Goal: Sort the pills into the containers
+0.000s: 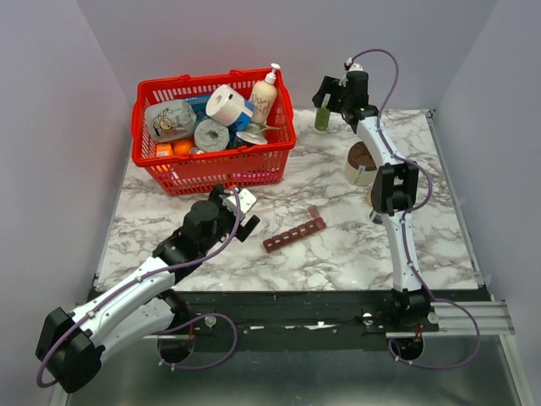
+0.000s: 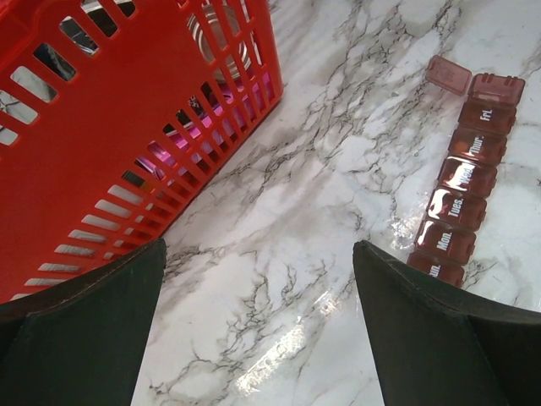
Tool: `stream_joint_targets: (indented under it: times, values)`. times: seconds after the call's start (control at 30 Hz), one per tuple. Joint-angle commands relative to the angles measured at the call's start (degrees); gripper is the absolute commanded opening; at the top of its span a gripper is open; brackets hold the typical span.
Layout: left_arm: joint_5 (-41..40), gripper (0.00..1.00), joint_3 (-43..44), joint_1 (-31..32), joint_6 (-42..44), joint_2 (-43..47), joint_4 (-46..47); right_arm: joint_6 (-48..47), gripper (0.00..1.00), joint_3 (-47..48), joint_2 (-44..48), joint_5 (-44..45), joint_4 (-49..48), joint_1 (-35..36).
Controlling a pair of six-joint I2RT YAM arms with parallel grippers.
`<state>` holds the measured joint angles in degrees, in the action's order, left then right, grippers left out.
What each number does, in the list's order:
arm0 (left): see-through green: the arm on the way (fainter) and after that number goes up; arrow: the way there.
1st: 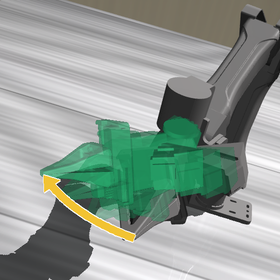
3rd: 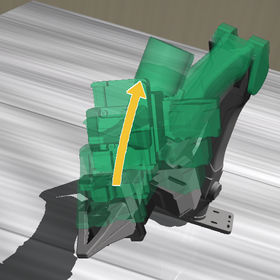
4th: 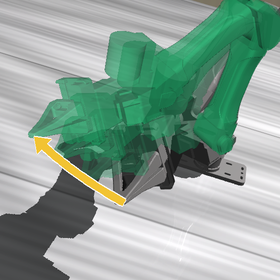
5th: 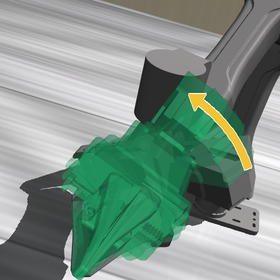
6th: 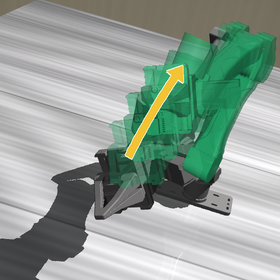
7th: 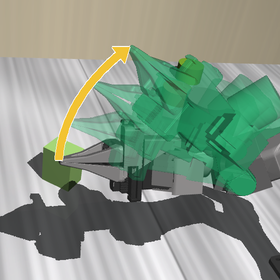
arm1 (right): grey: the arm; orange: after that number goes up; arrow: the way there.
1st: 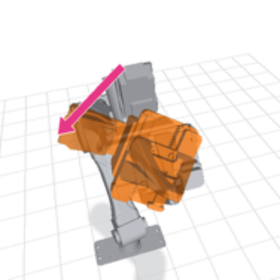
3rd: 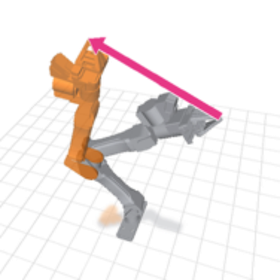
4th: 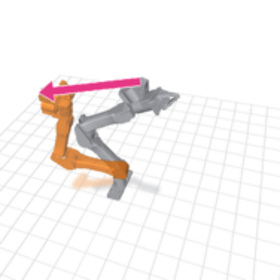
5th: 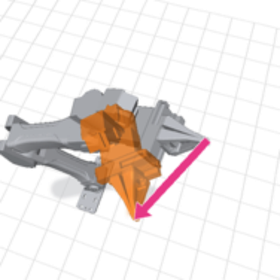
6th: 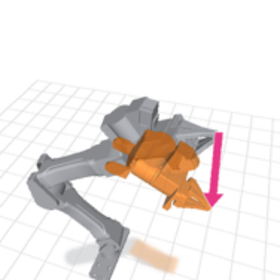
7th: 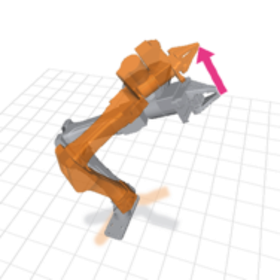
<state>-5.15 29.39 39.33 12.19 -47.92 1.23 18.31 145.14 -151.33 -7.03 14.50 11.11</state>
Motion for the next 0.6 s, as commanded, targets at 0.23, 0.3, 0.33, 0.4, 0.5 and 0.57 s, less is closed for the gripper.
stream_joint_targets:
  times: [0.23, 0.3, 0.33, 0.4, 0.5, 0.57]
  values:
    - [-1.2, 0.99, 2.5, -0.4, -0.9, 0.4, -0.4, 7.1, 0.88, 2.2, -2.0, 3.0, 0.8, -0.3]
    - [-1.1, 0.99, 2.7, -0.4, -1.0, 0.5, -0.4, 7.4, 0.87, 2.6, -2.0, 2.7, 2.6, -0.3]
    - [-1.0, 0.99, 2.8, -0.4, -1.1, 0.6, -0.5, 7.5, 0.86, 2.7, -2.1, 2.7, 3.1, -0.3]
    - [-0.8, 0.99, 3.0, -0.4, -1.1, 0.7, -0.5, 7.6, 0.86, 2.8, -2.0, 2.8, 4.1, -0.3]
    - [-0.7, 0.99, 3.0, -0.4, -1.1, 0.9, -0.7, 8.2, 0.83, 2.3, -1.9, 2.5, 4.8, -0.7]
    - [-0.5, 0.99, 3.0, -0.4, -1.1, 1.1, -0.8, 8.8, 0.79, 1.9, -1.8, 2.4, 4.8, -0.9]
